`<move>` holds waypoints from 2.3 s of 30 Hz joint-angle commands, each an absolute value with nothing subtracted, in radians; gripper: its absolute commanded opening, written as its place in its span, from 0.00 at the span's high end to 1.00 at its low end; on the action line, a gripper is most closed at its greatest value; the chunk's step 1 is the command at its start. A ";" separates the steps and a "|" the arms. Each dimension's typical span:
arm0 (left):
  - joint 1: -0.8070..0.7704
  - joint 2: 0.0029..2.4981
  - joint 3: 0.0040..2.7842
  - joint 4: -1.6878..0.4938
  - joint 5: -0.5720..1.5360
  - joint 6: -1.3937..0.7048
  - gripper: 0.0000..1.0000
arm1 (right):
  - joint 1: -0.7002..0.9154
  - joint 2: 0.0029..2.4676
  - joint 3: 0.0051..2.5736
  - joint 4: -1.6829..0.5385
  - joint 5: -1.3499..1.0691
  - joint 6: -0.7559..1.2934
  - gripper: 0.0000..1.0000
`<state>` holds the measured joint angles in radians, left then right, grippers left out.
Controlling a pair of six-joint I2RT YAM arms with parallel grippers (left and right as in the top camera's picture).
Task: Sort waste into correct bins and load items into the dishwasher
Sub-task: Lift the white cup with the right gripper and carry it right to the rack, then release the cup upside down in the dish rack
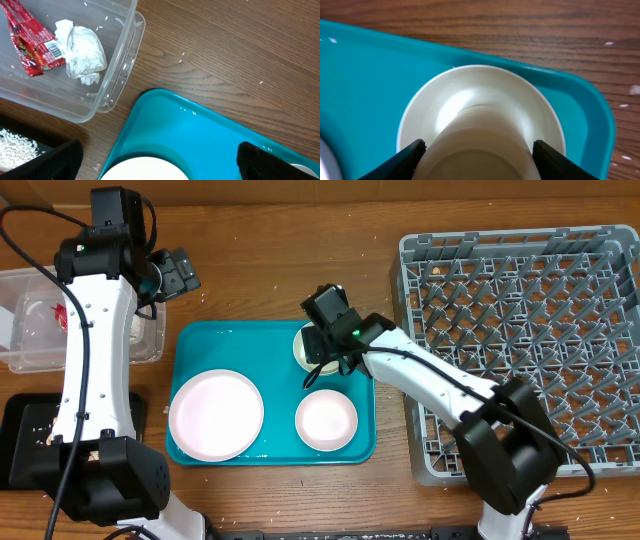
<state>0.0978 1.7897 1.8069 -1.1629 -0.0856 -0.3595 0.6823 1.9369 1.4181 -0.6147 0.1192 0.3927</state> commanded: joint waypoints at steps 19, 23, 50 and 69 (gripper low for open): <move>0.091 1.784 1.816 -1.163 -0.078 -0.340 0.00 | -0.016 1.520 1.537 -0.881 0.149 0.325 0.42; 0.091 1.784 1.816 -1.163 -0.078 -0.340 0.00 | -0.108 1.568 1.525 -0.873 0.149 0.299 0.41; 0.091 1.784 1.816 -1.163 -0.078 -0.340 0.00 | -0.142 1.742 1.524 -0.962 0.220 0.285 0.28; 0.091 1.784 1.816 -1.163 -0.077 -0.340 0.00 | -0.082 1.552 1.562 -1.065 -0.198 0.307 0.00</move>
